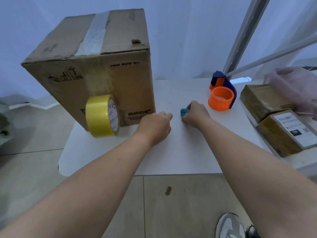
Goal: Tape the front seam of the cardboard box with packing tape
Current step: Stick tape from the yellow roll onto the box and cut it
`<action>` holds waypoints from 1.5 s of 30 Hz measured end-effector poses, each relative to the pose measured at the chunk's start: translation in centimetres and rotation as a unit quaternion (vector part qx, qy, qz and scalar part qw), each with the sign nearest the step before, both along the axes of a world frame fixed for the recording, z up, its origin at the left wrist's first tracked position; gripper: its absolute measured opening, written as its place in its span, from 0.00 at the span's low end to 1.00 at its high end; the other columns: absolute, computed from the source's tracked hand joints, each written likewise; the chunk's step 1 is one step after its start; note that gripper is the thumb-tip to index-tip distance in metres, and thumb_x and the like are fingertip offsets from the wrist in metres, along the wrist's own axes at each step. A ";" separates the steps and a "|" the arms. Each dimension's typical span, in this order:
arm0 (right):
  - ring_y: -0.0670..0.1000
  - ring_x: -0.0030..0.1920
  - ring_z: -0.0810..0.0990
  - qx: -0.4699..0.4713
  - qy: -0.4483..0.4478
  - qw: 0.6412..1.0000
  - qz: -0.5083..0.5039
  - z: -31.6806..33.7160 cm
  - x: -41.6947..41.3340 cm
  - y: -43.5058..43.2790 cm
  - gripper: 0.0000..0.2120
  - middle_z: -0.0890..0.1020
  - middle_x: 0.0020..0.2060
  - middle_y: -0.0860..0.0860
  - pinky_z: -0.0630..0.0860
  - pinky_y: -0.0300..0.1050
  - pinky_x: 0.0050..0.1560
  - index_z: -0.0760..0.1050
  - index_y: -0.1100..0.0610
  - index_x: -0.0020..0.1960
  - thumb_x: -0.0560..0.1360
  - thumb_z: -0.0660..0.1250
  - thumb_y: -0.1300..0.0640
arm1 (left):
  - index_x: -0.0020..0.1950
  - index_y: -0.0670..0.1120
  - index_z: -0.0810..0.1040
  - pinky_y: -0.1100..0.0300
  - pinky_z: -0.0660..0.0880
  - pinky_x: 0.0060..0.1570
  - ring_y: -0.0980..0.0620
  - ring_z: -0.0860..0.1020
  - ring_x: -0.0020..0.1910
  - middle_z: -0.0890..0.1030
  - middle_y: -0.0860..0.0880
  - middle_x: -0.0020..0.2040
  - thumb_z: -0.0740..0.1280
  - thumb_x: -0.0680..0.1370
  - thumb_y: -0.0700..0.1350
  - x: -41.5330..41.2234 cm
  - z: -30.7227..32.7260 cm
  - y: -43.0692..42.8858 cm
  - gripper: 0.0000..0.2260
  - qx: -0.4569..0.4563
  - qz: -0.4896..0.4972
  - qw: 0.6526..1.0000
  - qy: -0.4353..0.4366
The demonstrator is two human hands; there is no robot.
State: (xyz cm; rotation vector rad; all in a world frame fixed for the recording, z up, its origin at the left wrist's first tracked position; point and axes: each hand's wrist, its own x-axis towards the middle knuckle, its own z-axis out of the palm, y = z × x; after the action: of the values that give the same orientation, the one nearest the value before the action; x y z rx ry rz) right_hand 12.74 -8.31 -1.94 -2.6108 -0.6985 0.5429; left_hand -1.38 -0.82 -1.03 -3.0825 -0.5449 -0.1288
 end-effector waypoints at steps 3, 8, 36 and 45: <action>0.59 0.56 0.75 -0.016 -0.007 0.999 0.046 0.7 -0.4 -1.2 0.15 0.76 0.58 0.60 0.72 0.49 0.51 0.69 0.62 0.60 0.75 0.63 0.59 | 0.61 0.44 0.71 0.56 0.68 0.34 0.42 0.78 0.46 0.78 0.45 0.52 0.56 0.79 0.44 -0.1 0.4 -0.2 0.12 0.001 0.011 1.000 0.014; 0.60 0.54 0.79 0.042 0.000 0.998 0.047 4.3 -0.8 -3.4 0.14 0.77 0.57 0.61 0.77 0.56 0.57 0.70 0.61 0.61 0.76 0.63 0.59 | 0.58 0.43 0.70 0.56 0.67 0.33 0.41 0.78 0.44 0.77 0.44 0.49 0.55 0.80 0.43 -1.3 2.6 -1.1 0.10 0.005 0.023 1.000 0.020; 0.43 0.42 0.72 0.285 0.054 0.936 0.198 15.2 -15.4 5.8 0.12 0.76 0.44 0.47 0.68 0.34 0.40 0.74 0.56 0.59 0.78 0.63 0.54 | 0.68 0.43 0.69 0.63 0.69 0.54 0.51 0.73 0.60 0.74 0.47 0.64 0.64 0.79 0.49 -14.2 10.9 7.0 0.20 -0.387 0.231 0.838 -0.307; 0.42 0.43 0.73 0.306 0.074 0.927 0.204 14.4 -15.3 6.0 0.13 0.77 0.45 0.48 0.68 0.33 0.40 0.74 0.58 0.60 0.78 0.62 0.54 | 0.54 0.45 0.79 0.64 0.71 0.39 0.55 0.74 0.43 0.78 0.50 0.46 0.65 0.78 0.45 -13.1 10.3 6.9 0.08 -0.516 0.259 0.737 -0.351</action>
State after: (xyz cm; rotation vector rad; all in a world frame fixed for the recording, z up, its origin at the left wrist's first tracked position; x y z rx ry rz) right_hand -2.51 -2.32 12.47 -1.8337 -1.1557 0.5234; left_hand -14.48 6.04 9.23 -3.4684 -2.1050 -1.4798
